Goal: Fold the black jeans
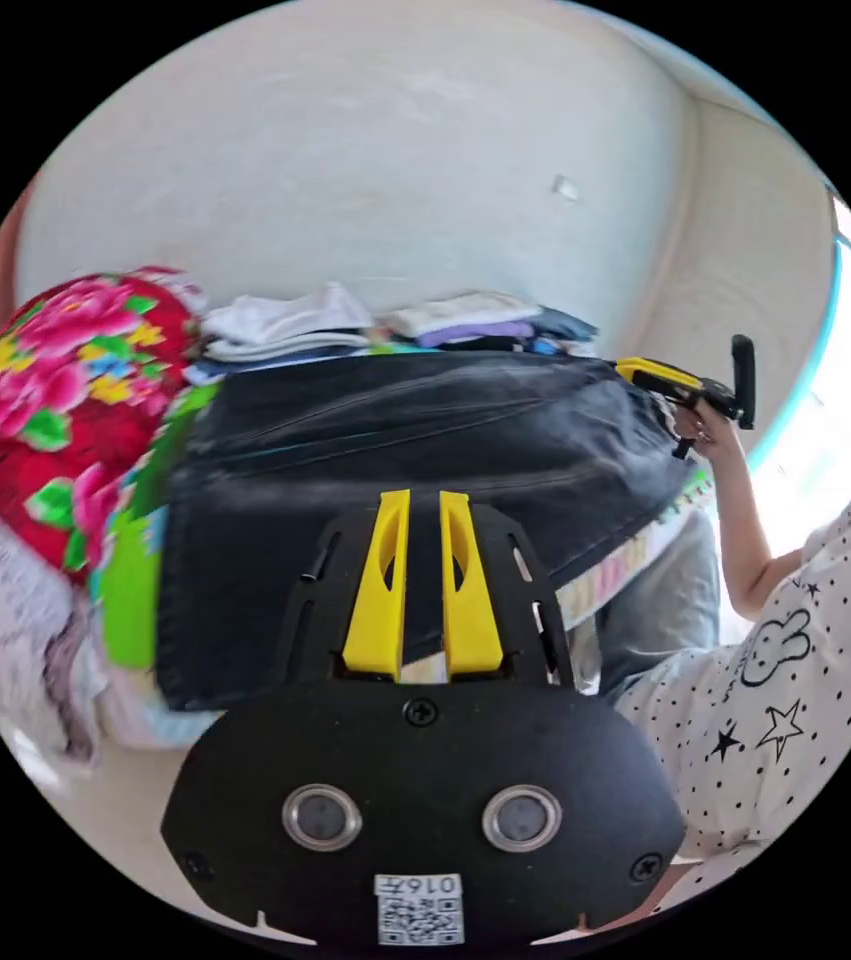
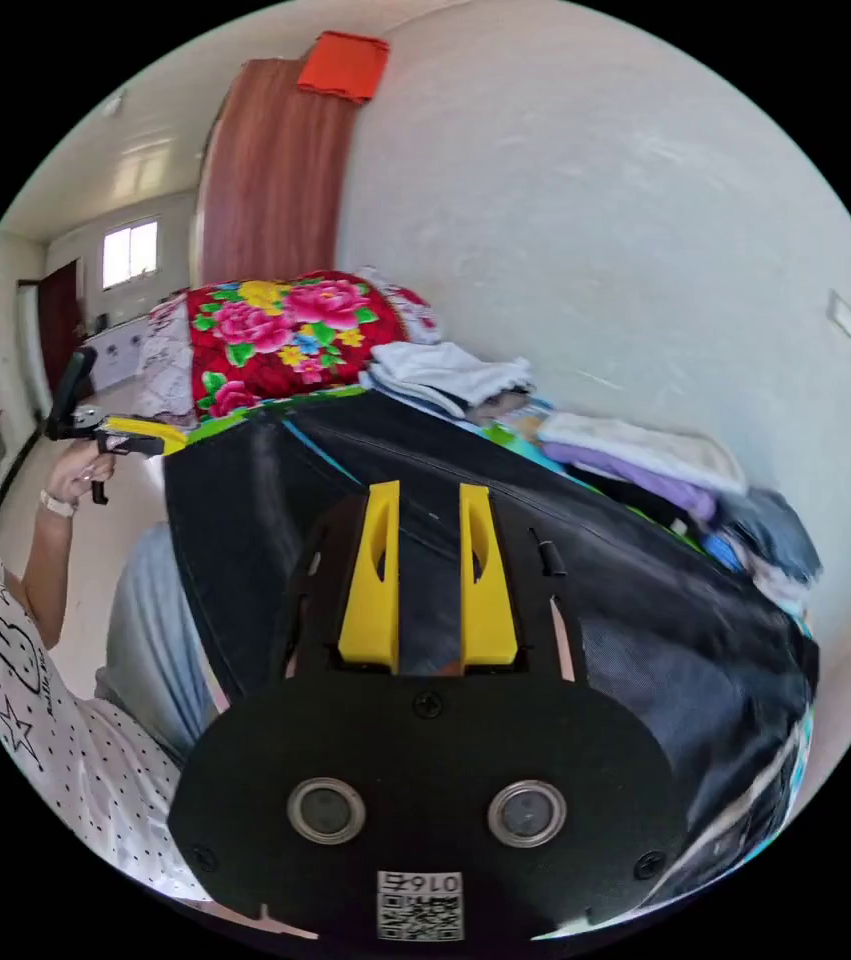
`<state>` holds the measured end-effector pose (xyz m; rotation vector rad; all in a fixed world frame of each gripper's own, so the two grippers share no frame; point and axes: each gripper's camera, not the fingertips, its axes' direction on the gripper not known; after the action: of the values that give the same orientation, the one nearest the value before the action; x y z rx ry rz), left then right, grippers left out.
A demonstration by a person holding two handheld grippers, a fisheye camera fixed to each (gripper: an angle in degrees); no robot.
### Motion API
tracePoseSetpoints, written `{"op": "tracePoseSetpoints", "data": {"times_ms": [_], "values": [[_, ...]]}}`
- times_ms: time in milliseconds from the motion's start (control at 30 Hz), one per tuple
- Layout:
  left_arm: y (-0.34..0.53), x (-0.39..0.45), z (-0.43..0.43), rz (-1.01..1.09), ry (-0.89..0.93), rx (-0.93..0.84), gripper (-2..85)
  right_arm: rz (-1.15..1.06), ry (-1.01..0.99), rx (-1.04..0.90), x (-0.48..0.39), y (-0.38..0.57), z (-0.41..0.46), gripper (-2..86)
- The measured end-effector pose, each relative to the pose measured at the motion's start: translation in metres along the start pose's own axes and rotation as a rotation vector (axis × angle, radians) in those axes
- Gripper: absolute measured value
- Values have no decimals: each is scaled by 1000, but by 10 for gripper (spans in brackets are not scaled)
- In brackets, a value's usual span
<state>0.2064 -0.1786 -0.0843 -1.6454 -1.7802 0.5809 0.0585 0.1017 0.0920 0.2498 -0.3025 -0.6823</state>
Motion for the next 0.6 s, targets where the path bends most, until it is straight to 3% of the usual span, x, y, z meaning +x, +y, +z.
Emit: {"op": "tracePoseSetpoints", "data": {"times_ms": [67, 200, 467, 600], "values": [[-40, 35, 37, 92, 100, -32, 53, 177, 266, -39, 72, 67, -65, 82], [-114, 111, 104, 245, 296, -178, 53, 340, 483, -93, 169, 142, -139, 81], [-176, 169, 122, 348, 207, -288, 60, 441, 372, -276, 382, 210, -188, 136], [-196, 159, 115, 283, 285, -309, 52, 536, 199, -335, 452, 239, -187, 126]]}}
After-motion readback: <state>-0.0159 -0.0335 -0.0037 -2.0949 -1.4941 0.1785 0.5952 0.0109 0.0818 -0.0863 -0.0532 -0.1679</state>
